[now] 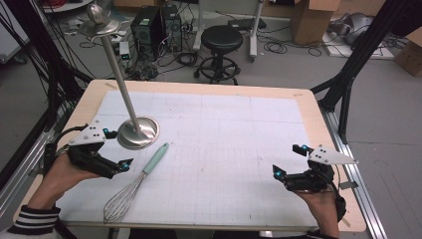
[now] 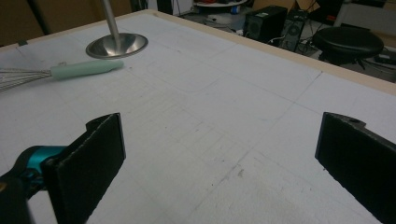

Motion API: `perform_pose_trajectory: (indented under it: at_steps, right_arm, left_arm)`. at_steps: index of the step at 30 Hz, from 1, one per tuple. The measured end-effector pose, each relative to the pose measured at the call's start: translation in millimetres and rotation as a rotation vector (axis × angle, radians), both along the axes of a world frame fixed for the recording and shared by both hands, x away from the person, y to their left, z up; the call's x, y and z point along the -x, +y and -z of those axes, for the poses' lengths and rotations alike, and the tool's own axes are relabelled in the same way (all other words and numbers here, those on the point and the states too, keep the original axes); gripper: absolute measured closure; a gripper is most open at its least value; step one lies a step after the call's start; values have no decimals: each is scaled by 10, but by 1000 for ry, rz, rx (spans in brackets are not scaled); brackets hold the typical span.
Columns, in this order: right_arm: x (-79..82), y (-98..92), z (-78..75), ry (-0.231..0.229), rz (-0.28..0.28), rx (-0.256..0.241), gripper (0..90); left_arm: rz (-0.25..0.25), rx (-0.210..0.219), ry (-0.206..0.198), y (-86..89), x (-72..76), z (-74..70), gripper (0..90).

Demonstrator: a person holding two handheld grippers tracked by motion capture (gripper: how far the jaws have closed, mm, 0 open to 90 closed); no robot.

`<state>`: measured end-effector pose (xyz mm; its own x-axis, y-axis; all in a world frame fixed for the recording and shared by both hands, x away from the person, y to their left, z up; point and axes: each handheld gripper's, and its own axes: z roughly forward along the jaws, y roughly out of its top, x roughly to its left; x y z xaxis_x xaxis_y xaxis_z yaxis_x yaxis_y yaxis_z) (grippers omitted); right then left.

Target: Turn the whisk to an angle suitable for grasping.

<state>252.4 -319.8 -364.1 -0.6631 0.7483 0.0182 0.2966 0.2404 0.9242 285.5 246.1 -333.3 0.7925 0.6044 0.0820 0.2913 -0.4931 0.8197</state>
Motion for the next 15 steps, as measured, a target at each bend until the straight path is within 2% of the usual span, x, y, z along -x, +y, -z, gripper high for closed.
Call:
perform_pose_trajectory:
  at_steps: [2, 4, 6, 9, 12, 15]
  right_arm:
    - [-4, 10, -3, 3, -4, -1, 6]
    - [-10, 19, -2, 2, -7, -1, 6]
    - [-9, 20, -3, 5, -6, -2, 6]
    - [-11, 16, -3, 1, -9, 0, 6]
    - [-10, 19, -4, 3, -8, -2, 6]
    - [-13, 24, -6, 4, -14, -1, 6]
  left_arm:
    - [7, -8, 15, -45, -21, 7, 17]
    - [10, -34, 40, -118, -57, 17, 17]
    - [11, -38, 45, -143, -68, 23, 17]
    - [18, -81, 68, -236, -114, 28, 17]
    - [21, -97, 77, -286, -135, 33, 17]
    - [31, -145, 96, -380, -172, 38, 17]
